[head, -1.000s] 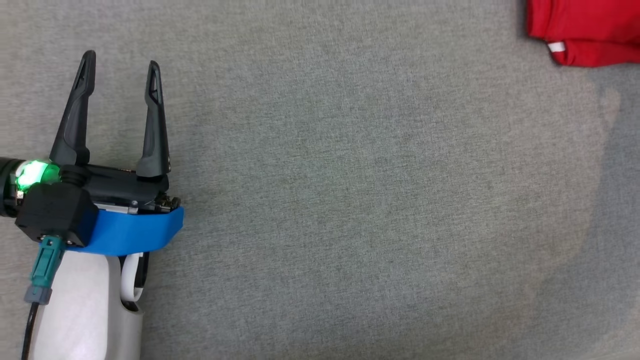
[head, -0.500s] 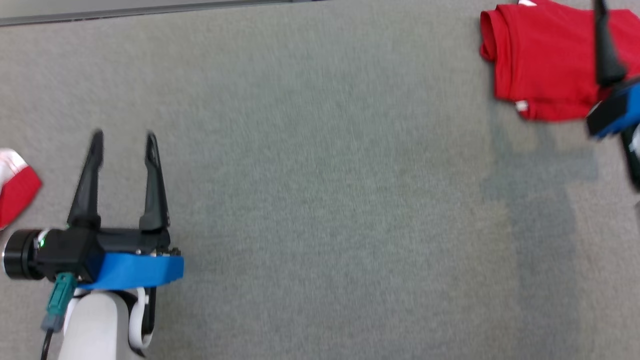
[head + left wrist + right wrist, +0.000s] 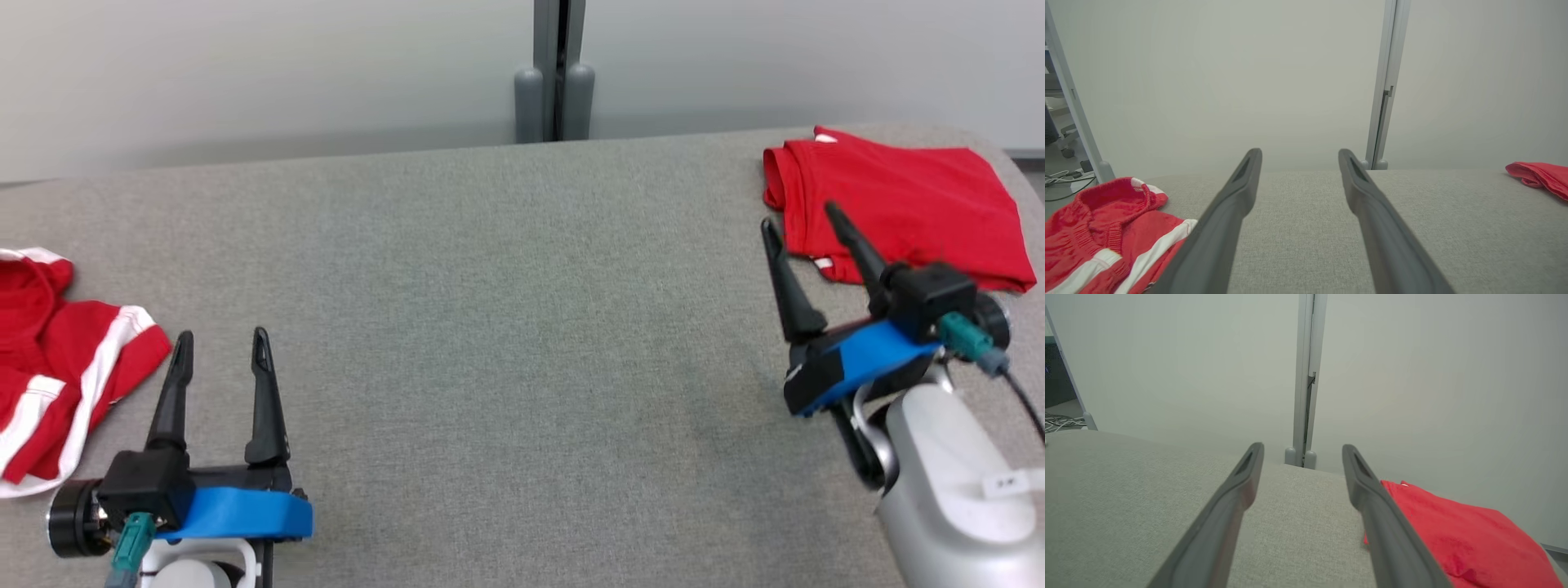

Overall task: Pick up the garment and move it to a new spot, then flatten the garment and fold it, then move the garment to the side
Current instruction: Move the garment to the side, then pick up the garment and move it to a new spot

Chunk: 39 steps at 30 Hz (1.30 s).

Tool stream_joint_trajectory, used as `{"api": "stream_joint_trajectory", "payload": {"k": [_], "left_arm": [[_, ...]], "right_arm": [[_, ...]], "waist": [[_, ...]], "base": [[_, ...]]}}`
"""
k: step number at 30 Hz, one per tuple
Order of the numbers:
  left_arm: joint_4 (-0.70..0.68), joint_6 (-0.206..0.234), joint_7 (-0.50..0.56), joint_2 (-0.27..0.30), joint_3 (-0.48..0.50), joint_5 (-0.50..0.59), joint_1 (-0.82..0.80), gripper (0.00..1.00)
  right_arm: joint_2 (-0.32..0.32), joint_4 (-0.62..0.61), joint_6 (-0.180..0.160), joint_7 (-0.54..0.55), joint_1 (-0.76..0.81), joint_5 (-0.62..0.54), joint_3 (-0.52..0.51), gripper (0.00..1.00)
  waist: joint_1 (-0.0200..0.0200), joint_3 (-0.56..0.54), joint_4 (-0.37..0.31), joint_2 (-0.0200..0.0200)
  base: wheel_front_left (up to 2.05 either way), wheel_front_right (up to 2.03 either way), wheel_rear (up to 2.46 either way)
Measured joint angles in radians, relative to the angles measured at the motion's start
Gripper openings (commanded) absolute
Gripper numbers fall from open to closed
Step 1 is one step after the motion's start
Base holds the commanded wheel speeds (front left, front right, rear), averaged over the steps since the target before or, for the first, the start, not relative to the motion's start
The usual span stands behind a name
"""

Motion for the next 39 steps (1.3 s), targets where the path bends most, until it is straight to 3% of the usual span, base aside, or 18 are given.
{"api": "stream_joint_trajectory", "payload": {"k": [20,39], "left_arm": [[0.072,-0.007,0.000,-0.023,0.003,-0.001,0.103,1.00],[0.092,-0.021,0.000,-0.025,0.015,0.008,0.113,1.00]], "right_arm": [[0.116,-0.186,0.000,0.000,0.416,-0.024,-0.169,1.00],[0.152,-0.260,0.000,0.000,0.493,-0.049,-0.189,1.00]], "waist": [[0.0001,-0.148,0.051,0.0001],[0.0002,-0.156,0.054,0.0003]], "base": [[0.00,0.00,0.00],[0.00,0.00,0.00]]}}
